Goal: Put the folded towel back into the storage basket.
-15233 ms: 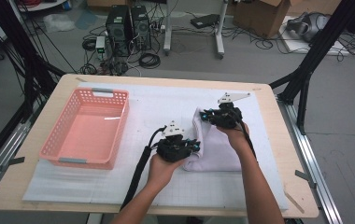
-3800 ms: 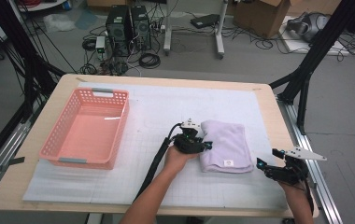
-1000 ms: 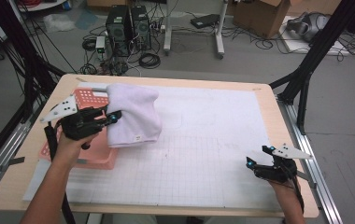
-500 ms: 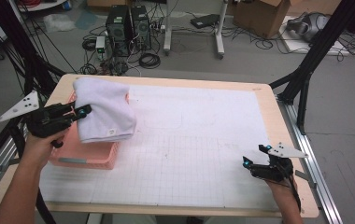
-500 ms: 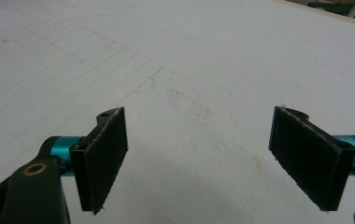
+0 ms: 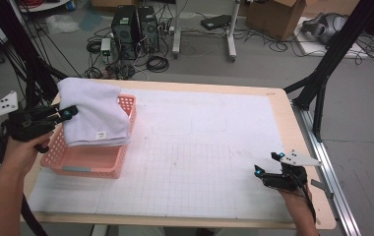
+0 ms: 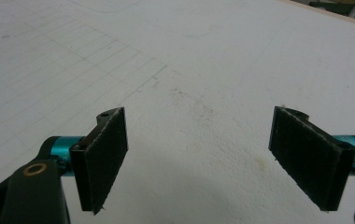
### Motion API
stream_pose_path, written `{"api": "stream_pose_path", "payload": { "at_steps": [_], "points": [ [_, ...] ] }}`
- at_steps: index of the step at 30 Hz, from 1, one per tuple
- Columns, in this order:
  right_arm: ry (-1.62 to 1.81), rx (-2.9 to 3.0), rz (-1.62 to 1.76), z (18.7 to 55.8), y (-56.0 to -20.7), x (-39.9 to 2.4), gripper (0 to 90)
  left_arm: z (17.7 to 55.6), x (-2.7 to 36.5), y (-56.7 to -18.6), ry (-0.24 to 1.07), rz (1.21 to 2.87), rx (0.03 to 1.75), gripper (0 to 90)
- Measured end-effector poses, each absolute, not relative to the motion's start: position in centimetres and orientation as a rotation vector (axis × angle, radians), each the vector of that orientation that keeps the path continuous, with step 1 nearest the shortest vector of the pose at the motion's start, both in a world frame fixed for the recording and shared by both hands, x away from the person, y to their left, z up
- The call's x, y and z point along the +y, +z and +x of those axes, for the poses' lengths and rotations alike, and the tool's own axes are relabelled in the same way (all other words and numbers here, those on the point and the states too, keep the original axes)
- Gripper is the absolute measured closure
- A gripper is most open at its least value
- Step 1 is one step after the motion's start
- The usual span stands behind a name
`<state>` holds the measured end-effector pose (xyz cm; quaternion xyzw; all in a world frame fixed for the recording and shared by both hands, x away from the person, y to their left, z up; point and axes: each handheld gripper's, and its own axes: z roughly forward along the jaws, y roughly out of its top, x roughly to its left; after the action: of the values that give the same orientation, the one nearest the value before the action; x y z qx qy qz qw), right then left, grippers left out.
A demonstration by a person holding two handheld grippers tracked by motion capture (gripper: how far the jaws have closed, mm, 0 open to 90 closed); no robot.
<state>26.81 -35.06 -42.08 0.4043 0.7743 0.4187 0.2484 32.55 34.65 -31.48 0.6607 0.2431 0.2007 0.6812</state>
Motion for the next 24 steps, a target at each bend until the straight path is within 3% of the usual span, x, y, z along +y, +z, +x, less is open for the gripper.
{"api": "stream_pose_path", "payload": {
  "at_steps": [10,24],
  "points": [
    [1.130,2.122,1.097,26.9,-42.2,-34.4,18.5,32.2,37.2,-32.0,0.460,1.484,0.575,75.0],
    [1.130,2.134,1.084,27.0,-42.3,-33.9,18.5,33.6,36.4,-34.8,0.360,1.586,0.579,75.0]
  ]
}}
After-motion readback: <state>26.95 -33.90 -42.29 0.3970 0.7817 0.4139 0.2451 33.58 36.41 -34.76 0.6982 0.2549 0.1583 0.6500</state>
